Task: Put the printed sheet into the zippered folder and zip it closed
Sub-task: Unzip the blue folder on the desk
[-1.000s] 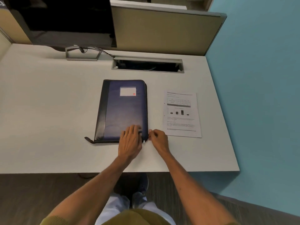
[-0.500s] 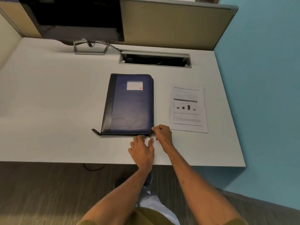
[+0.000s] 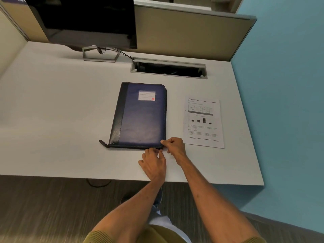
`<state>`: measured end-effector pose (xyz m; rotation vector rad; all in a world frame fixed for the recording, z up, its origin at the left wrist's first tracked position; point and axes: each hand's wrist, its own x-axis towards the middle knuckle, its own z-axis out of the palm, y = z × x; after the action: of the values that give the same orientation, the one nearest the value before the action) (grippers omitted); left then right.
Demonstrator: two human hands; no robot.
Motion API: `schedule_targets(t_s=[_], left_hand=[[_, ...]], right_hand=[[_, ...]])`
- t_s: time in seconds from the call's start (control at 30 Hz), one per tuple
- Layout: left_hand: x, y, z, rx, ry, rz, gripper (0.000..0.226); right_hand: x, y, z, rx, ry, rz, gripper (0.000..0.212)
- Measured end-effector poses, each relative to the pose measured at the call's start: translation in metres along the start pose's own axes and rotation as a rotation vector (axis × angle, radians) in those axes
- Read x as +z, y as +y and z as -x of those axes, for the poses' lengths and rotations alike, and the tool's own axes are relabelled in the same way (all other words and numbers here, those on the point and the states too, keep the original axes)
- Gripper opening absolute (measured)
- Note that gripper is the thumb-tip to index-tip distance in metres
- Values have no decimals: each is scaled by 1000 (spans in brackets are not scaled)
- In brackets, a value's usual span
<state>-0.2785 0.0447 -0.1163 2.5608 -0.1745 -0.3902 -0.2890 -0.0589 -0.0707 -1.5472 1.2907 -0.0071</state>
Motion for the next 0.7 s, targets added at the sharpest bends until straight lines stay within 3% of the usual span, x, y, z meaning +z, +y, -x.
schedule_targets(t_s=[0.7], left_hand=[[-78,-59,-51,121,-5,-62,17]], right_hand=[[19,-16,10,142,91,-124,31]])
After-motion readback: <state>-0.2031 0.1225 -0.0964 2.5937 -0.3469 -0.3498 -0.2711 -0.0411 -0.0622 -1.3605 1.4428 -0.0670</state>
